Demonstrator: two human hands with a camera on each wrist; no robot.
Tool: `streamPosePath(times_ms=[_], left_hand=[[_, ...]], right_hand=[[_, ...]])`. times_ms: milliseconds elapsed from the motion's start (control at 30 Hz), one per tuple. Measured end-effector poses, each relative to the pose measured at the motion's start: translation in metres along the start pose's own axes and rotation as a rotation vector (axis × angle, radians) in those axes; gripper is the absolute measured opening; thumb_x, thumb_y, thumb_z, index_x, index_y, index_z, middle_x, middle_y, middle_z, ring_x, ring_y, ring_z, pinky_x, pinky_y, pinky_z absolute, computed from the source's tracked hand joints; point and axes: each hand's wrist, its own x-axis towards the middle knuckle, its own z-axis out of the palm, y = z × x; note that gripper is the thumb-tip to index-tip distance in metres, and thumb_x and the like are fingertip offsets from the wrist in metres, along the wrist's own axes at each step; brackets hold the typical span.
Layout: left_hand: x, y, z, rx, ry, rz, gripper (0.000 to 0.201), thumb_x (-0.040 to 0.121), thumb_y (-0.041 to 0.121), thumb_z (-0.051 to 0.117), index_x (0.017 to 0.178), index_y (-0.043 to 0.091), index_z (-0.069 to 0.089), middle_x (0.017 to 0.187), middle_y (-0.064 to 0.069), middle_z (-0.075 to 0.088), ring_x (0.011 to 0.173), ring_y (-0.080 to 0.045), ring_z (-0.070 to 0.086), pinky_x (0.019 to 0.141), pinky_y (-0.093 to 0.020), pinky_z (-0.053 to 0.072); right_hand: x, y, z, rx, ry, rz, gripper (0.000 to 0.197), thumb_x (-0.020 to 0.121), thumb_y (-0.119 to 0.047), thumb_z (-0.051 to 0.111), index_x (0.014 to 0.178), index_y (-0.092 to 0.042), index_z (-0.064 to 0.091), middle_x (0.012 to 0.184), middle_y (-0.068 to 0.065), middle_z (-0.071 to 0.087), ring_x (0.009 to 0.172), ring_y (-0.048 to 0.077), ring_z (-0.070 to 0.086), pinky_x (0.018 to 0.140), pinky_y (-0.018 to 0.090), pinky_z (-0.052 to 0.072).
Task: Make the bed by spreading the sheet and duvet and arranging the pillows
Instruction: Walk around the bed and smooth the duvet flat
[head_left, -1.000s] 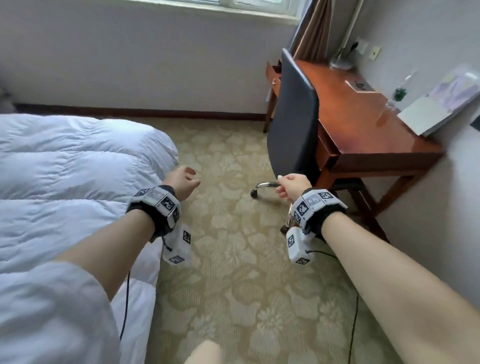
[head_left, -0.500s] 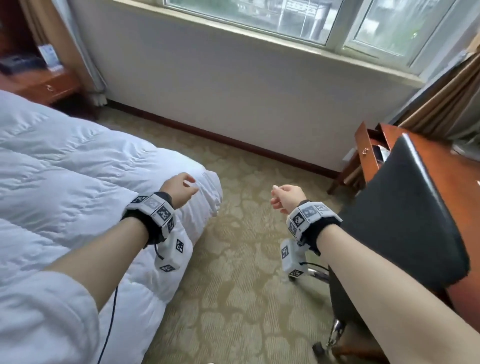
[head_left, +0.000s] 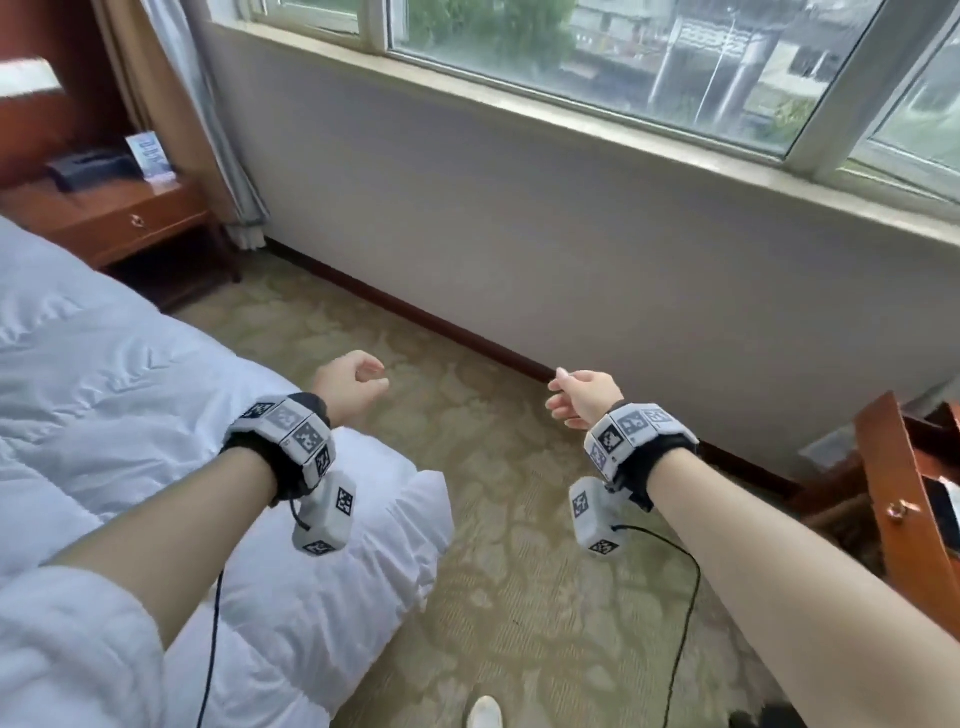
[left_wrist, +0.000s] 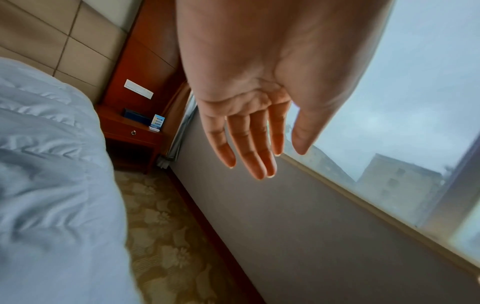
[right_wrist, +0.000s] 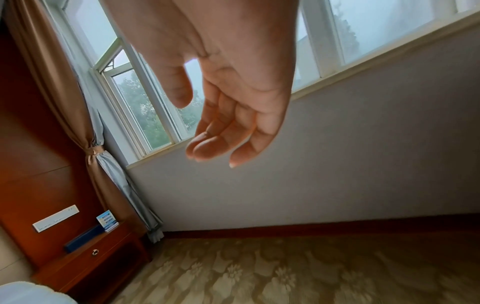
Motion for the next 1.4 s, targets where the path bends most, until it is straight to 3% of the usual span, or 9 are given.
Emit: streamPosePath(times_ms=[133, 233, 333, 500, 767, 900, 1133, 1267, 1400], left_hand=[[0.103, 0.021, -0.011, -0.054, 0.089, -0.057, 0.024, 0.087, 0.025, 0.058, 0.109, 0.018, 0.059, 0.101, -0.006, 0.066, 0.094, -0.026, 0.065, 0.082, -0.032, 0.050], [0.174, 0.021, -0.018, -0.111, 0.122, -0.128, 0.024, 0.088, 0.024, 0.058, 0.111, 0.015, 0.058, 0.099, -0.009, 0.066, 0.091, -0.027, 0.066, 0.068, -0.029, 0.050], [0.255, 0.011, -0.026, -0.141, 0.173, -0.199, 0.026, 0.088, 0.022, 0.058, 0.112, 0.012, 0.058, 0.096, -0.008, 0.065, 0.091, -0.028, 0.066, 0.062, -0.024, 0.044], [0.403, 0.010, -0.055, -0.193, 0.249, -0.230, 0.024, 0.088, 0.020, 0.058, 0.110, 0.011, 0.059, 0.090, -0.006, 0.064, 0.088, -0.027, 0.066, 0.075, -0.029, 0.047], [0.580, 0.006, -0.146, -0.219, 0.387, -0.259, 0.023, 0.089, 0.017, 0.058, 0.111, 0.009, 0.059, 0.090, -0.007, 0.064, 0.075, -0.021, 0.062, 0.056, -0.014, 0.040], [0.652, -0.045, -0.188, -0.206, 0.452, -0.361, 0.024, 0.089, 0.016, 0.058, 0.111, 0.007, 0.058, 0.091, -0.009, 0.064, 0.065, -0.013, 0.059, 0.044, -0.004, 0.038], [0.741, -0.132, -0.298, -0.237, 0.662, -0.617, 0.026, 0.088, 0.022, 0.059, 0.112, 0.011, 0.058, 0.097, -0.012, 0.070, 0.091, -0.028, 0.067, 0.078, -0.030, 0.047], [0.754, -0.184, -0.356, -0.302, 0.789, -0.723, 0.023, 0.088, 0.019, 0.057, 0.110, 0.013, 0.058, 0.093, -0.008, 0.065, 0.081, -0.023, 0.062, 0.060, -0.022, 0.042], [0.748, -0.266, -0.408, -0.394, 0.923, -0.875, 0.019, 0.087, 0.015, 0.059, 0.106, 0.013, 0.058, 0.093, -0.009, 0.063, 0.079, -0.024, 0.061, 0.056, -0.017, 0.040]], right_hand=[[0.122, -0.067, 0.004, 0.006, -0.022, -0.023, 0.030, 0.096, -0.032, 0.042, 0.074, -0.017, 0.055, 0.062, 0.002, 0.059, 0.044, 0.008, 0.052, 0.049, 0.021, 0.037], [0.202, -0.109, 0.030, 0.001, -0.132, -0.032, 0.031, 0.097, -0.033, 0.041, 0.076, -0.016, 0.056, 0.061, 0.002, 0.058, 0.031, 0.002, 0.049, 0.050, 0.020, 0.038], [0.278, -0.154, 0.065, -0.042, -0.204, -0.103, 0.034, 0.099, -0.035, 0.039, 0.078, -0.015, 0.056, 0.061, 0.002, 0.059, 0.031, 0.000, 0.049, 0.050, 0.019, 0.040], [0.406, -0.235, 0.118, 0.018, -0.268, -0.107, 0.037, 0.099, -0.037, 0.038, 0.076, -0.012, 0.054, 0.062, 0.007, 0.056, 0.028, 0.003, 0.047, 0.046, 0.019, 0.038], [0.561, -0.386, 0.197, -0.075, -0.373, -0.208, 0.037, 0.099, -0.039, 0.036, 0.083, -0.013, 0.056, 0.062, 0.004, 0.058, 0.045, 0.009, 0.049, 0.050, 0.018, 0.039], [0.642, -0.449, 0.277, -0.148, -0.464, -0.273, 0.039, 0.099, -0.041, 0.035, 0.080, -0.014, 0.056, 0.064, 0.002, 0.059, 0.052, 0.012, 0.052, 0.054, 0.020, 0.041], [0.739, -0.561, 0.459, -0.194, -0.707, -0.338, 0.039, 0.099, -0.039, 0.035, 0.075, -0.015, 0.054, 0.061, 0.003, 0.058, 0.044, 0.009, 0.051, 0.052, 0.021, 0.037], [0.748, -0.621, 0.579, -0.305, -0.834, -0.398, 0.040, 0.098, -0.041, 0.035, 0.074, -0.016, 0.056, 0.048, -0.003, 0.061, 0.054, 0.013, 0.053, 0.058, 0.024, 0.043], [0.731, -0.662, 0.712, -0.422, -1.028, -0.488, 0.039, 0.098, -0.042, 0.035, 0.089, -0.013, 0.059, 0.066, 0.001, 0.062, 0.058, 0.013, 0.055, 0.064, 0.025, 0.047]])
